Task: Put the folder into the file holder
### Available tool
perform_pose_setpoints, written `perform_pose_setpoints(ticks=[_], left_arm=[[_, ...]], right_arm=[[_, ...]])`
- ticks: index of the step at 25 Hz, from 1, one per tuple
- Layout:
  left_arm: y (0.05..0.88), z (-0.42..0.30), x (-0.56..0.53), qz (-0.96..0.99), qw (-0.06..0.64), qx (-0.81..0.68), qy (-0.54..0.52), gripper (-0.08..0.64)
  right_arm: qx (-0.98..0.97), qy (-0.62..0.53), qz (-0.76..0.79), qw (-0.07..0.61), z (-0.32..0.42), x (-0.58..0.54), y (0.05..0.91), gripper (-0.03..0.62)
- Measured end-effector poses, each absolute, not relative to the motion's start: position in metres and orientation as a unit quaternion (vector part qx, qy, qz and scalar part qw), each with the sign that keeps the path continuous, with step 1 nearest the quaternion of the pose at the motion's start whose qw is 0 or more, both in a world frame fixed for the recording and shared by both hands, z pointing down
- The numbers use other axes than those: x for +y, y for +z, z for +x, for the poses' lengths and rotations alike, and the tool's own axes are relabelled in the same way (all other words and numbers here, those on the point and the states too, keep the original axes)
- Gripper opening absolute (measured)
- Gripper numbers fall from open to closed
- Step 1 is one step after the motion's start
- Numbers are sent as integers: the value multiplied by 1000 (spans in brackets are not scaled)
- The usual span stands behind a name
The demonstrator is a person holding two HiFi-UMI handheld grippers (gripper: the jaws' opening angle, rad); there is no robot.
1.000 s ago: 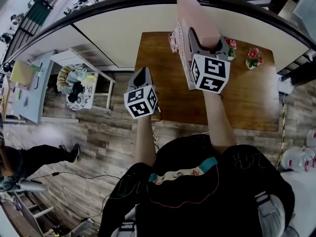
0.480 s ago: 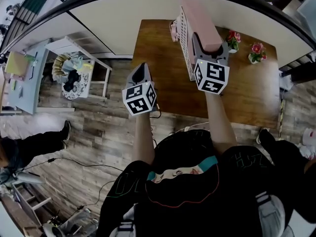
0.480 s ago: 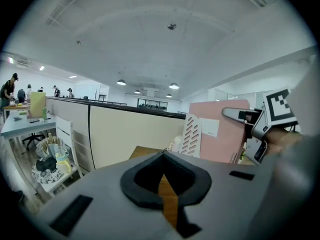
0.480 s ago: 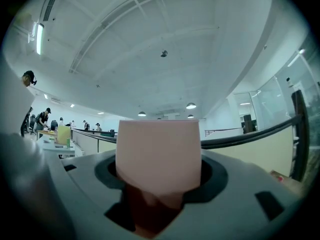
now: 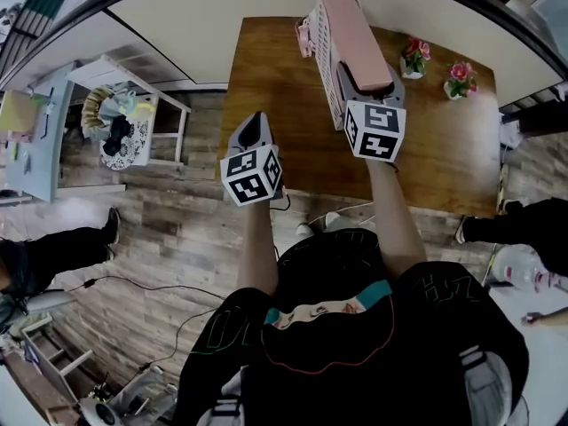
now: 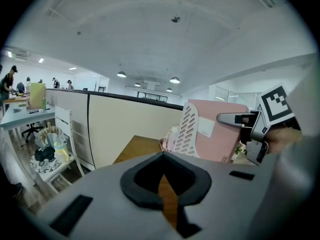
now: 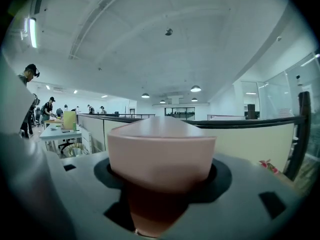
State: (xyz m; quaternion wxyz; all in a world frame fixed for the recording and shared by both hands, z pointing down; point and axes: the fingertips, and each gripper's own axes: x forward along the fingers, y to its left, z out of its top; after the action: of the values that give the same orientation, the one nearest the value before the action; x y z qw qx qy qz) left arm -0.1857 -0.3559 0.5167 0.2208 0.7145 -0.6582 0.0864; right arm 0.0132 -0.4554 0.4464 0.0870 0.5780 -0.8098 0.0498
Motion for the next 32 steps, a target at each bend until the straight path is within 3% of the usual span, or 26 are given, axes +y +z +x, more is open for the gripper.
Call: perform_pose_setpoints(ticks=[4, 16, 27, 32], left_arm=[[504, -184, -357, 720, 208, -657, 75, 2], [471, -174, -349, 733, 178, -655, 44, 2], [436, -215, -320, 701, 144, -698, 5, 0], [442, -232, -306, 682, 149, -716, 1, 1]], right_arm=[[-811, 70, 572, 102, 18, -448, 443, 296], [-822, 9, 569, 25, 31, -418, 365, 290], [-851, -35, 524, -18, -10, -388, 325, 16], [-882, 42, 468, -10, -43, -384, 361, 2]])
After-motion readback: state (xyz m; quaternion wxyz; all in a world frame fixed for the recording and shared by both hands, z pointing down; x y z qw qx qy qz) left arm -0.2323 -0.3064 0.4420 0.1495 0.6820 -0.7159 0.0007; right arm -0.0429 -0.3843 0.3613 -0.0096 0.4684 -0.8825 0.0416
